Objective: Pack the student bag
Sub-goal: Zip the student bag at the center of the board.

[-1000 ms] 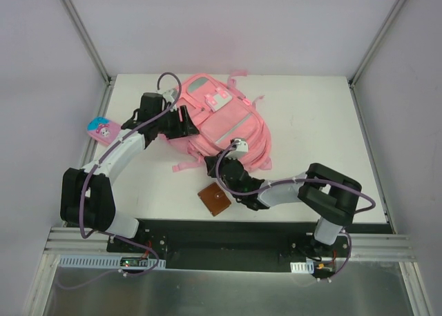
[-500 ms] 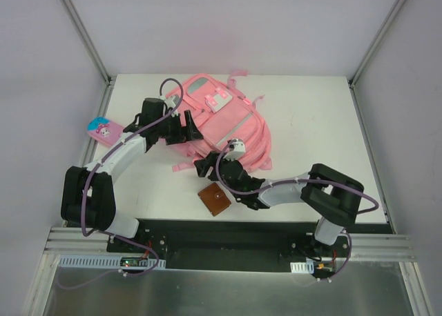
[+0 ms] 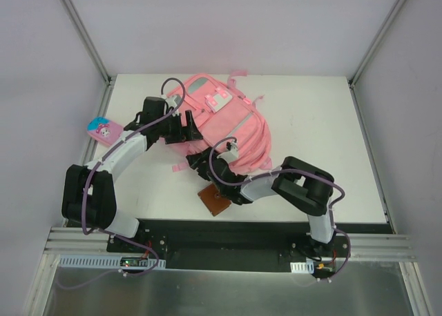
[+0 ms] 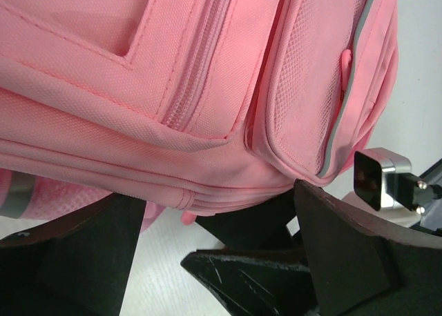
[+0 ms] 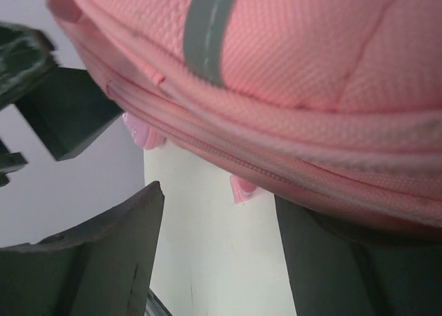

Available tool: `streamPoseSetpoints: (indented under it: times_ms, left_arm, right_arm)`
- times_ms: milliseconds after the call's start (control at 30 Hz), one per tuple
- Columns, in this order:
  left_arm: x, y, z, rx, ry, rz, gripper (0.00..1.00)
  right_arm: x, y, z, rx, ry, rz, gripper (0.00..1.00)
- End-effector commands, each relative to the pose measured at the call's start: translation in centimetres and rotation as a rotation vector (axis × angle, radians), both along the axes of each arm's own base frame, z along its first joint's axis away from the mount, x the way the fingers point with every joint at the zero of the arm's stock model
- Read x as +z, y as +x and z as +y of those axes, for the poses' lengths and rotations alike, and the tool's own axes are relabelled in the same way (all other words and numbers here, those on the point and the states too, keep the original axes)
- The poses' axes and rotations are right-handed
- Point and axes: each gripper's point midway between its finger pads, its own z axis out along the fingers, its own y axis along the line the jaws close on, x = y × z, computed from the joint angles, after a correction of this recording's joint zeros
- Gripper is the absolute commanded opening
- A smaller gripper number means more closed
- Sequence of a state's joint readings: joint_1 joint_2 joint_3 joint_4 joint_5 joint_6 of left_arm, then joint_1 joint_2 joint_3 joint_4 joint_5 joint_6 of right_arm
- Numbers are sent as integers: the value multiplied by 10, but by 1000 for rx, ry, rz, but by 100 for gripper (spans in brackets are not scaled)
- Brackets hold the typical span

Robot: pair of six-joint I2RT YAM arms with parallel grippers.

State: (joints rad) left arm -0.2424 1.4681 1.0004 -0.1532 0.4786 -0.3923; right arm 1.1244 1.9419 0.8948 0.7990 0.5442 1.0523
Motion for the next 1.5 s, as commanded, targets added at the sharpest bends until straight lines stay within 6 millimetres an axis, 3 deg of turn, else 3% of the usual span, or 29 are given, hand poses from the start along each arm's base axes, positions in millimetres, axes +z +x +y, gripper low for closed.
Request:
streamPoseSetpoints:
  times_ms: [0, 33, 167, 367, 467, 600, 700, 767, 833, 900, 1067, 1267, 1467]
  left_arm:
    - [21, 16, 3, -15, 38, -79, 86]
    - [22, 16, 3, -19, 42, -80, 86]
    - [21, 13, 6, -17, 53, -69, 86]
    - [19, 12, 3, -29, 40, -57, 85]
    - [21, 11, 1, -38, 30, -55, 85]
    - [18, 9, 1, -41, 28, -46, 84]
    - [15, 8, 1, -42, 31, -41, 84]
    - [14, 8, 1, -43, 30, -38, 84]
    - [13, 7, 1, -43, 31, -34, 84]
    - [11, 6, 2, -43, 34, -32, 84]
    - [9, 5, 2, -45, 32, -23, 83]
    - [10, 4, 0, -51, 26, -22, 83]
    - [5, 3, -4, -69, 7, -10, 84]
  right_arm:
    - [-6, 22, -5, -114, 76, 47, 65]
    - [-8, 25, -8, -131, 71, 46, 59]
    - [-12, 36, -23, -192, 42, 22, 53]
    - [-7, 49, -23, -196, -1, -20, 53]
    - [-17, 49, -24, -208, -27, -18, 50]
    - [-21, 57, -32, -230, -72, -55, 34]
    - [-19, 64, -35, -240, -67, -69, 41]
    - [-21, 66, -36, -236, -71, -76, 38]
    - [-17, 68, -35, -227, -49, -94, 18]
    - [-10, 68, -33, -215, -29, -115, 7]
    - [0, 66, -42, -211, -30, -143, 1]
    - [9, 65, -50, -203, -9, -161, 0]
    - [17, 50, -54, -118, -38, -201, 1]
